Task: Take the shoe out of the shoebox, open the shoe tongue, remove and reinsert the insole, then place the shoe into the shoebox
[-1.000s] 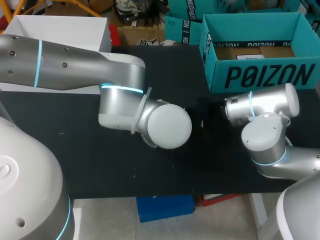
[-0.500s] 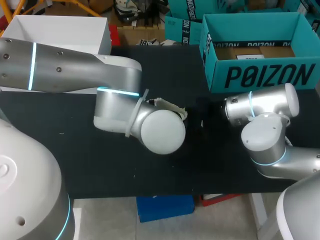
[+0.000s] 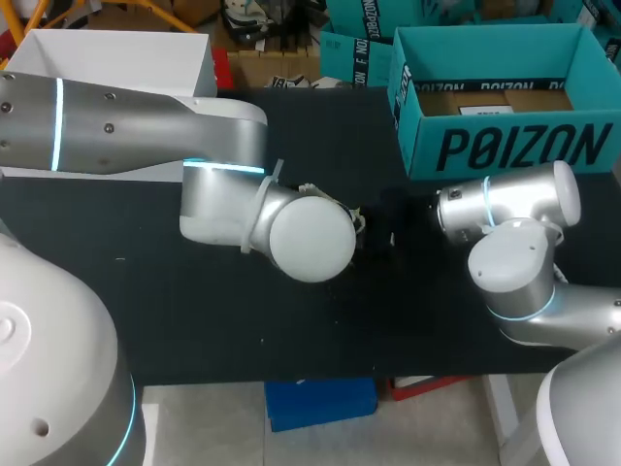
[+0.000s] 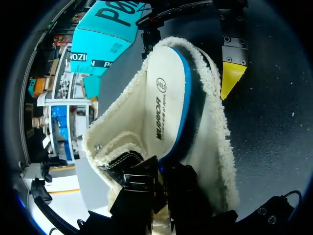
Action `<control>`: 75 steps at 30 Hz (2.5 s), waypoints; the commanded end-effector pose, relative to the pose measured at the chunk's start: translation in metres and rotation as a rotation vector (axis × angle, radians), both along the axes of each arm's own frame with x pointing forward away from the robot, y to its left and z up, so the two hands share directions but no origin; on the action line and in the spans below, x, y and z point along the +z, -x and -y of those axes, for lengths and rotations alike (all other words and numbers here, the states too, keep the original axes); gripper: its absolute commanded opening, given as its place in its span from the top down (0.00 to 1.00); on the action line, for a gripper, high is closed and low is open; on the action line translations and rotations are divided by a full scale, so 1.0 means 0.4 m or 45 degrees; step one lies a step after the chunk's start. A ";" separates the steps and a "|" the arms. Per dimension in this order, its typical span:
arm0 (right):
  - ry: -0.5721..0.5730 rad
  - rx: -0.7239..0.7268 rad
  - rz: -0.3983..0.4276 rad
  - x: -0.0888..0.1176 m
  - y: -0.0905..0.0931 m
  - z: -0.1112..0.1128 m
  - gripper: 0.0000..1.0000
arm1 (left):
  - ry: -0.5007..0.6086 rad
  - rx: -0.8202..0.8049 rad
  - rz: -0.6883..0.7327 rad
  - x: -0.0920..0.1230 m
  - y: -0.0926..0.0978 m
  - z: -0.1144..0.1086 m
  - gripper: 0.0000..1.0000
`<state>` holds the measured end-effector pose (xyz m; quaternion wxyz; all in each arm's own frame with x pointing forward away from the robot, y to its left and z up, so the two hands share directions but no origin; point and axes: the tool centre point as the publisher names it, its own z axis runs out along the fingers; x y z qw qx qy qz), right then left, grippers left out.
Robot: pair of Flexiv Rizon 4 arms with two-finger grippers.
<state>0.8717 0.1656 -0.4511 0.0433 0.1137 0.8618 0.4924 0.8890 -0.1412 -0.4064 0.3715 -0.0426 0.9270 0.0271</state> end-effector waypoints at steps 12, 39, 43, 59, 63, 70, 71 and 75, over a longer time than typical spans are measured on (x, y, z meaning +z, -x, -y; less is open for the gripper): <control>0.004 0.002 -0.003 -0.014 0.001 0.004 1.00 | -0.079 -0.104 -0.108 -0.447 -0.358 -0.019 1.00; 0.004 0.002 -0.003 -0.014 0.001 0.004 1.00 | -0.056 -0.429 -0.478 -0.203 -0.078 0.062 1.00; 0.004 0.002 -0.003 -0.014 0.001 0.004 1.00 | -0.052 -0.449 -0.511 -0.152 -0.035 0.076 1.00; 0.004 0.002 -0.003 -0.014 0.001 0.004 1.00 | -0.014 -0.428 -0.486 0.028 0.088 0.089 1.00; 0.004 0.002 -0.003 -0.014 0.001 0.004 1.00 | -0.002 -0.414 -0.464 0.066 0.106 0.086 1.00; 0.004 0.002 -0.003 -0.014 0.001 0.004 1.00 | 0.018 -0.392 -0.434 0.090 0.125 0.084 1.00; 0.004 0.002 -0.003 -0.014 0.001 0.004 1.00 | 0.021 -0.392 -0.433 0.090 0.126 0.084 1.00; 0.004 0.002 -0.003 -0.014 0.001 0.004 1.00 | 0.024 -0.388 -0.431 0.087 0.126 0.086 1.00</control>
